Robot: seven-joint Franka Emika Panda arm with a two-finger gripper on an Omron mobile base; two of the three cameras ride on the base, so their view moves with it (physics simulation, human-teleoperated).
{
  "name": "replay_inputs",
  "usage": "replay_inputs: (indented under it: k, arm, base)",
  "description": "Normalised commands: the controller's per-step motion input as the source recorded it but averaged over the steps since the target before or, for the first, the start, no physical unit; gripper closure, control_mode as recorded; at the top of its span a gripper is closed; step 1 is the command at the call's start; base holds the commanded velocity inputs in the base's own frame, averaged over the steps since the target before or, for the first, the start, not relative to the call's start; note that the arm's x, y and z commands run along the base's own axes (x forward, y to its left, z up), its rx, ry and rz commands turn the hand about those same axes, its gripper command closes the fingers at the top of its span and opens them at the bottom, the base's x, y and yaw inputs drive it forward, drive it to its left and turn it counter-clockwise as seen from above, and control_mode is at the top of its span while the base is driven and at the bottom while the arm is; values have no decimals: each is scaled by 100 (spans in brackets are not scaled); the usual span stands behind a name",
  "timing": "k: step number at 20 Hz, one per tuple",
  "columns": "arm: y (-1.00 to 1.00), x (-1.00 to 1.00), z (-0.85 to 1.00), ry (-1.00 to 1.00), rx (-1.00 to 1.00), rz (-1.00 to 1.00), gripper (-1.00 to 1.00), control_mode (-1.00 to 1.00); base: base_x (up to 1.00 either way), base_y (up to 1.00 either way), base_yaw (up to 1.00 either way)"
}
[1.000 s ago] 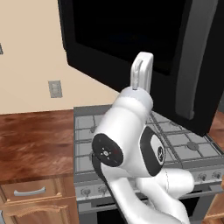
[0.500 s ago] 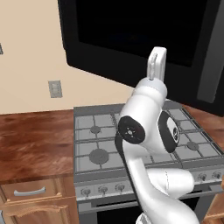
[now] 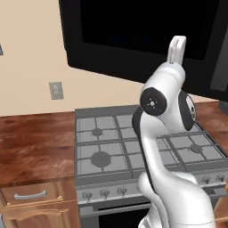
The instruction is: Transport the shrimp from the fridge to the microwave and turn on the microwave.
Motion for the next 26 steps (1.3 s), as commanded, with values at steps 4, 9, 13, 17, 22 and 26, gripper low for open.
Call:
replay_inputs:
  k: [4,9,13,17,22,26]
  arm:
    - [-43,38,12,7,10,-2,-100,-100]
    - [-39,48,0,0,8,2,-100,-100]
    - [-42,39,-7,-1,6,12,-100,-100]
    - [-36,40,-8,0,5,15,-100,-100]
    - [-32,50,-1,0,11,18,-100,-100]
    - [-18,48,0,0,5,10,-100,-100]
  base:
    - [0,0,0]
    - [0,0,0]
    - [0,0,0]
    - [0,0,0]
    - [0,0,0]
    - [0,0,0]
